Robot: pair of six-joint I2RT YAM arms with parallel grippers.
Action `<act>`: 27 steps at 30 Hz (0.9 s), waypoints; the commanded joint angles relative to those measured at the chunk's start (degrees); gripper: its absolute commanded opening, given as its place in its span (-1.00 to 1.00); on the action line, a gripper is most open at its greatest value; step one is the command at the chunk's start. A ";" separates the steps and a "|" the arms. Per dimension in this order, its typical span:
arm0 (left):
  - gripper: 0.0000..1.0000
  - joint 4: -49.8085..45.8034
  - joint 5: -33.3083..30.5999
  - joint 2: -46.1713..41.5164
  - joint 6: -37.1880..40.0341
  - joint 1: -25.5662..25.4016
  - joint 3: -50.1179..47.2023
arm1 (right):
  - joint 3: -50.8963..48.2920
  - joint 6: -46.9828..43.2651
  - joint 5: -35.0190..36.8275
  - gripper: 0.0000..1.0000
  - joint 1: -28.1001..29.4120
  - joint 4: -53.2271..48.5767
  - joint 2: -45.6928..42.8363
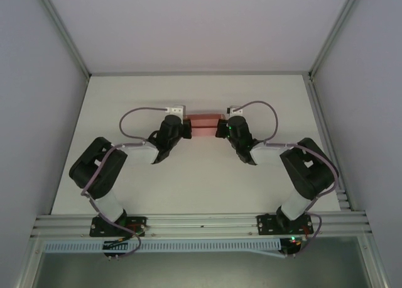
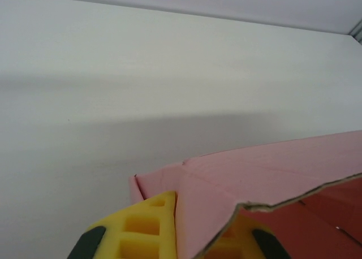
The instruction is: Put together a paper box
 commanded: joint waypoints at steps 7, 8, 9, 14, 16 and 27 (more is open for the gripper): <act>0.14 -11.58 4.17 -8.31 -2.13 -2.44 -1.98 | -3.79 -4.21 6.82 -1.00 3.62 -8.09 -1.67; 0.40 -13.49 4.04 -9.80 -1.97 -2.43 -2.01 | -4.20 -4.06 7.11 -1.00 3.87 -8.02 -2.05; 0.61 -16.09 3.22 -11.16 -2.96 -2.45 -1.82 | -4.44 -4.24 6.67 -1.00 4.00 -7.97 -2.26; 1.00 -21.99 5.94 -20.83 -1.33 -3.11 -3.75 | -4.65 -6.07 7.19 -1.00 5.39 -8.52 -2.33; 0.99 -24.41 4.91 -24.31 -2.80 -3.05 -4.26 | -4.70 -5.66 7.20 -0.98 5.57 -8.94 -2.32; 1.00 -36.56 4.89 -21.11 -13.48 2.78 3.67 | -6.01 -4.49 9.30 -0.57 7.22 -9.79 -5.19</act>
